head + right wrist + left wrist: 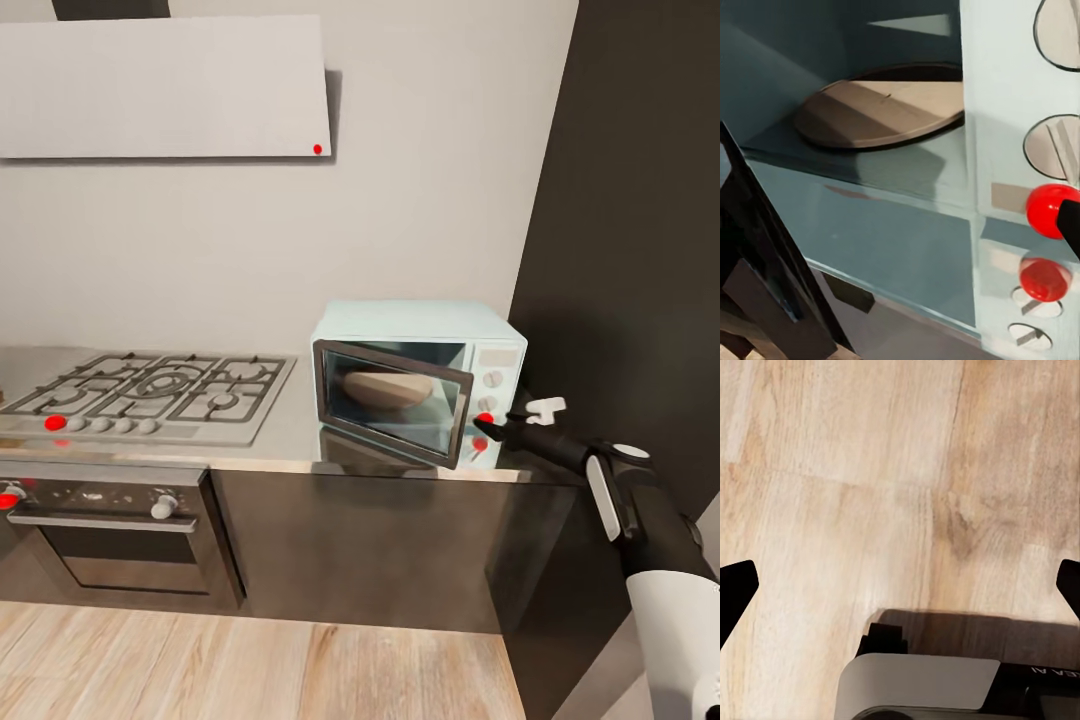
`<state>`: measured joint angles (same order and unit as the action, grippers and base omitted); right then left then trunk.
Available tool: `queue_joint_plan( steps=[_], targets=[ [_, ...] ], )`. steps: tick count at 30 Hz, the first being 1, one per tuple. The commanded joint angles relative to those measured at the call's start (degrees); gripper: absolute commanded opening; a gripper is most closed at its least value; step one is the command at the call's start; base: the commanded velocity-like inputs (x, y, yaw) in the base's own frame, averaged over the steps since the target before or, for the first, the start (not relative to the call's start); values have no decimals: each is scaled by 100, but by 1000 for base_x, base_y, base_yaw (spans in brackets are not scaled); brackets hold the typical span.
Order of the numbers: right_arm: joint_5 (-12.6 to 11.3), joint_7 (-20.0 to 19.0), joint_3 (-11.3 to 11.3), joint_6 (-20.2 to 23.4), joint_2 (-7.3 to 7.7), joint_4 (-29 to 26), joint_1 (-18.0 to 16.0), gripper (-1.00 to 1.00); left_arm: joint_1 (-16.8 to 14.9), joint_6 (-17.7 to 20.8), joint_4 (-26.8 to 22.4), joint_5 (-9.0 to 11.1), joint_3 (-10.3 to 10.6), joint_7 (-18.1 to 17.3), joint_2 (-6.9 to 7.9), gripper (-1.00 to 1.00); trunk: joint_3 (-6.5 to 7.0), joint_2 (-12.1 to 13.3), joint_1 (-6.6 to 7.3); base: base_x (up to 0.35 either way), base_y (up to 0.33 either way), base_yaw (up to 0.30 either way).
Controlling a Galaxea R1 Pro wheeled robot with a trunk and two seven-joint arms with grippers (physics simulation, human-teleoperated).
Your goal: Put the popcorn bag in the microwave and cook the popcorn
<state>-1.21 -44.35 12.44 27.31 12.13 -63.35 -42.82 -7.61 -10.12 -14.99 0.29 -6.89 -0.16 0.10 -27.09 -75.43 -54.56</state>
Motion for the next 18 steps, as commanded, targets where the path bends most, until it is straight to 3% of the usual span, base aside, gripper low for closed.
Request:
queue_joint_plan(
  steps=[1,7,18],
  targets=[
    [-12,-21,2,41,-5,-3,-6,100,-4,-18,5,3,-14,-2,-1,100,-6,-3,0,0,0,0],
    [-11,-21,-4,31,-8,-2,-7,100,-5,-18,5,5,-14,-2,-1,100,-6,-3,0,162,0,0],
    [-4,-16,-24,29,-33,14,-7,100,-5,-18,5,-2,-14,-2,-1,100,-6,-3,0,10,0,0]
  ],
)
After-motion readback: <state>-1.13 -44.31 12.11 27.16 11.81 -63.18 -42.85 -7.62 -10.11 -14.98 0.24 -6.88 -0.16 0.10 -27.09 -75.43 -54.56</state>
